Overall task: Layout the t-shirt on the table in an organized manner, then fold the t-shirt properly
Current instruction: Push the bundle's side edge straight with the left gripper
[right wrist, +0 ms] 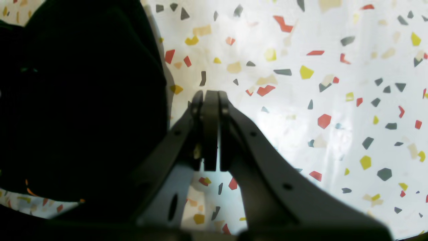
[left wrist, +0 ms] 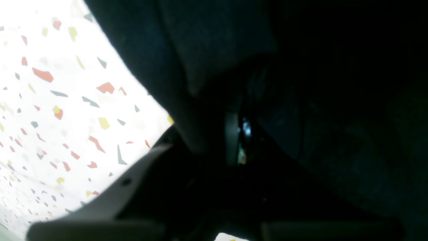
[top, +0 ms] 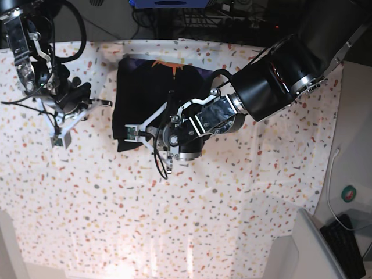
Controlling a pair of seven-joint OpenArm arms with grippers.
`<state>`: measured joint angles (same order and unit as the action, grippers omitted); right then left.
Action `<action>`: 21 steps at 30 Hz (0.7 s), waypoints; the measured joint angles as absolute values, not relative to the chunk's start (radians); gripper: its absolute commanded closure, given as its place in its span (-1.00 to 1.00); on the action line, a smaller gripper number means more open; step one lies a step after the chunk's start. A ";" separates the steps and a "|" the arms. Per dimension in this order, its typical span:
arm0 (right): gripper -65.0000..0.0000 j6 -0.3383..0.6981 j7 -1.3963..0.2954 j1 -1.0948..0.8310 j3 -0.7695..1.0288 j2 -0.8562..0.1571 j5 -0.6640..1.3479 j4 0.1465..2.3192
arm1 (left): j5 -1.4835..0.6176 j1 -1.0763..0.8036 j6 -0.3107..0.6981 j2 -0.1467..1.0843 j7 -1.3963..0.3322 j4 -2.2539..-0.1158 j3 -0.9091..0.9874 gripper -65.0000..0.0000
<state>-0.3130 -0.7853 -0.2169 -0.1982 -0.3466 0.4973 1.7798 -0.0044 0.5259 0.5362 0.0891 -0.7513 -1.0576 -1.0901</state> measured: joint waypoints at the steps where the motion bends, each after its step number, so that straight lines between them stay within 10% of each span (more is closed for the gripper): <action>1: 1.00 -0.313 -0.786 -0.217 -0.198 -0.346 0.497 1.780 | -0.004 0.525 0.536 0.089 -0.751 -1.058 -1.090 0.76; 7: 1.00 -0.313 -0.786 -0.220 -0.198 -0.346 0.497 1.780 | -0.026 0.535 0.532 0.097 -0.859 -1.096 -1.090 -0.38; 12: 1.00 -0.313 -0.785 -0.223 -0.198 -0.346 0.497 1.780 | -0.107 0.558 0.549 0.152 -0.897 -1.216 -1.089 -0.95; 18: 1.00 -0.313 -0.789 -0.228 -0.197 -0.348 0.497 1.779 | -0.161 0.545 0.547 0.212 -0.978 -1.426 -0.759 -0.97; 21: 1.00 -0.313 -0.788 -0.226 -0.196 -0.347 0.497 1.784 | -0.188 0.442 0.539 0.284 -0.990 -1.510 -0.551 -0.54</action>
<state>-0.3130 -0.7879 -0.2260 -0.1963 -0.3473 0.4969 1.7836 -0.1883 0.4416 0.5392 0.2840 -0.9897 -1.5101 -0.5507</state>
